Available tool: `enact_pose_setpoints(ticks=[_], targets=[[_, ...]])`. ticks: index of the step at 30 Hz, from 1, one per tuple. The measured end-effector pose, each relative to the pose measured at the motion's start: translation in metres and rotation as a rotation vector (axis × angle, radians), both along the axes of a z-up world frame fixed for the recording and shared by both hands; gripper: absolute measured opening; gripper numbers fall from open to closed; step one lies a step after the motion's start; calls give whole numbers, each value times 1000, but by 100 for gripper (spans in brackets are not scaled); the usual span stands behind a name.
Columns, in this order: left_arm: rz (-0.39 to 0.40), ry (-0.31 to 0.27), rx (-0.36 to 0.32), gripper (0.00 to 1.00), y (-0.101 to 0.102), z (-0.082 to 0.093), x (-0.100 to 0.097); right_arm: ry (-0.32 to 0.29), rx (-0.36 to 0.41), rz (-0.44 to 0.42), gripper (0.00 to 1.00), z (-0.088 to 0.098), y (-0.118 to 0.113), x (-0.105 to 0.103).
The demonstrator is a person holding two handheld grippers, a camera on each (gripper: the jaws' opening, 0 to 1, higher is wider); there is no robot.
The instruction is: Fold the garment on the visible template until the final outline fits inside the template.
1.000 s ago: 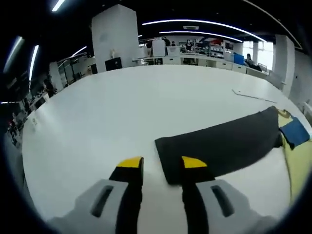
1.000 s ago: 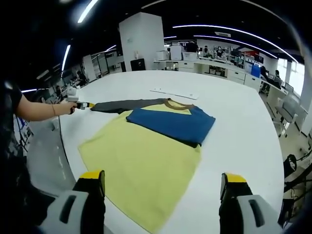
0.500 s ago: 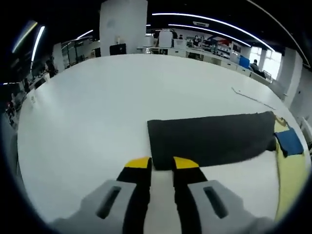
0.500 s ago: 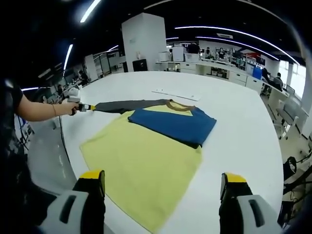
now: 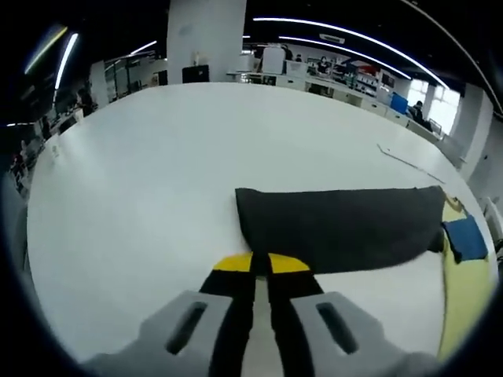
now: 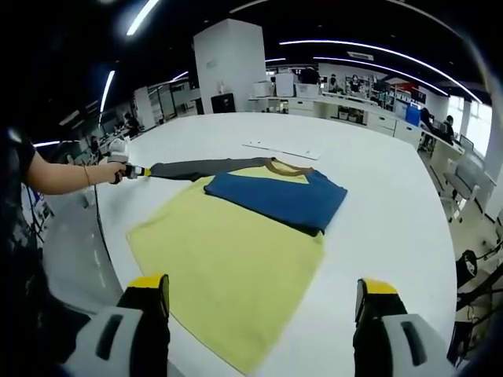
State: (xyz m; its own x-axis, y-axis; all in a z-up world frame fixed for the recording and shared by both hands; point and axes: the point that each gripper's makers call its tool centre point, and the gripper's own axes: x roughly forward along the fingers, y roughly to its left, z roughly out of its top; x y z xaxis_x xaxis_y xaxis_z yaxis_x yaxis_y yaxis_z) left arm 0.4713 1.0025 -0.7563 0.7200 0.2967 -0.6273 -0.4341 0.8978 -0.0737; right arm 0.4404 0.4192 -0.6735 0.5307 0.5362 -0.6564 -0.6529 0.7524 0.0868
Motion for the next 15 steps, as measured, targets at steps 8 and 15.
enact_pose_setpoints(ticks=[8, 15], targets=[[-50, -9, 37, 2, -6, 13, 7, -1, -2, 21, 100, 0, 3, -2], [-84, -63, 38, 2, -19, 33, 22, -8, 2, 32, 100, 2, 5, -3]])
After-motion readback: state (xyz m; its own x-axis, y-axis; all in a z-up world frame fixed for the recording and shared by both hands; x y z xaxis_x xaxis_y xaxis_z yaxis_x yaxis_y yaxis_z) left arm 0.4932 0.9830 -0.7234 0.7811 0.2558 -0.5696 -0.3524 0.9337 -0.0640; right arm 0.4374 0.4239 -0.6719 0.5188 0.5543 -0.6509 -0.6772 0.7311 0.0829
